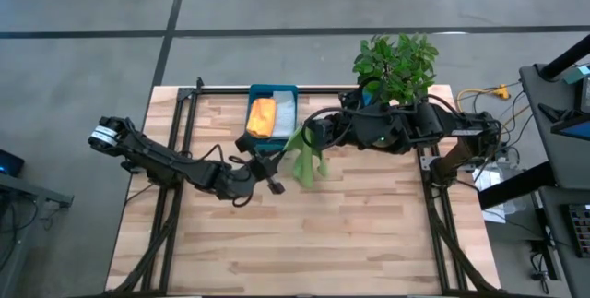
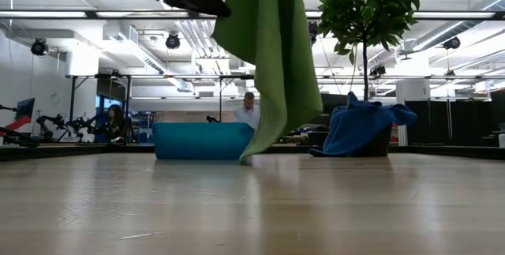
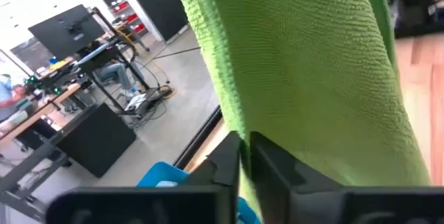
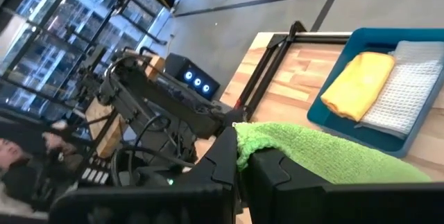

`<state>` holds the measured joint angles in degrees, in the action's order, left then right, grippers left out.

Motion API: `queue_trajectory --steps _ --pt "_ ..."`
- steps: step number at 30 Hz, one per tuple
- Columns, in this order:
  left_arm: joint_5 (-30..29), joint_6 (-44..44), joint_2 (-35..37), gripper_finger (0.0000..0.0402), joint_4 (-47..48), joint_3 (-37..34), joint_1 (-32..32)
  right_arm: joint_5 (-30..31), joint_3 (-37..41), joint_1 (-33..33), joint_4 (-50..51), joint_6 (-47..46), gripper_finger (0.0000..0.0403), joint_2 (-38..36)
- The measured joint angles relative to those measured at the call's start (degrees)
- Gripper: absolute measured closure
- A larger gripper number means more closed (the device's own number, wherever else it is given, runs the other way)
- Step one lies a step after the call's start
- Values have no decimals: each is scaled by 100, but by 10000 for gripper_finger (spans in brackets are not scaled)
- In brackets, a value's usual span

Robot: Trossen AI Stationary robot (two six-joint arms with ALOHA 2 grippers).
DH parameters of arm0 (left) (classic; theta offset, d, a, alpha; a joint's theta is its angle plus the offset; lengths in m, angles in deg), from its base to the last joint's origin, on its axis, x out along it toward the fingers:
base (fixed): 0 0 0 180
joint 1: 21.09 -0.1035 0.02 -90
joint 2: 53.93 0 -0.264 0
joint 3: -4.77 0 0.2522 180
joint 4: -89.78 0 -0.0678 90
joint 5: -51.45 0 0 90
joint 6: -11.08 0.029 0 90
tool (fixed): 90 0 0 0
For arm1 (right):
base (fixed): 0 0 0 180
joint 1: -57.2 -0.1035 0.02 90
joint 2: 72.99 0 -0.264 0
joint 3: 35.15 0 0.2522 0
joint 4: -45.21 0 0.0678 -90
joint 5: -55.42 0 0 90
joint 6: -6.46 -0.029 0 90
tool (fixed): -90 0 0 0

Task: Fold microfiber towels
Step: Fold the green microfiber cloth

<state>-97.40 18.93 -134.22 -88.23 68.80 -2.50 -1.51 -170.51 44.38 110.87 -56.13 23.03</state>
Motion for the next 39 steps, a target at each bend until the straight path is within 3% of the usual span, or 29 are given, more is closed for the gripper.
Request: queue_trajectory --steps 5,13,20,26,31,39 --pt "40 41 413 400 984 168 -26 -368 0 -20 -2 345 394 -32" --pt "203 413 2032 401 2556 698 -25 -600 -4 -17 88 1276 394 -394" --pt "570 1324 2718 401 3282 1924 11 -491 -4 13 109 1617 394 -773" --pt "579 1663 2059 402 4212 3333 321 -407 -2 -157 131 1478 394 -1058" --pt "594 1603 1149 402 4800 4111 915 371 7 -885 285 1181 394 -1141" --pt "75 10 10 402 5520 4903 2027 1688 628 -2429 490 -86 394 -1080"
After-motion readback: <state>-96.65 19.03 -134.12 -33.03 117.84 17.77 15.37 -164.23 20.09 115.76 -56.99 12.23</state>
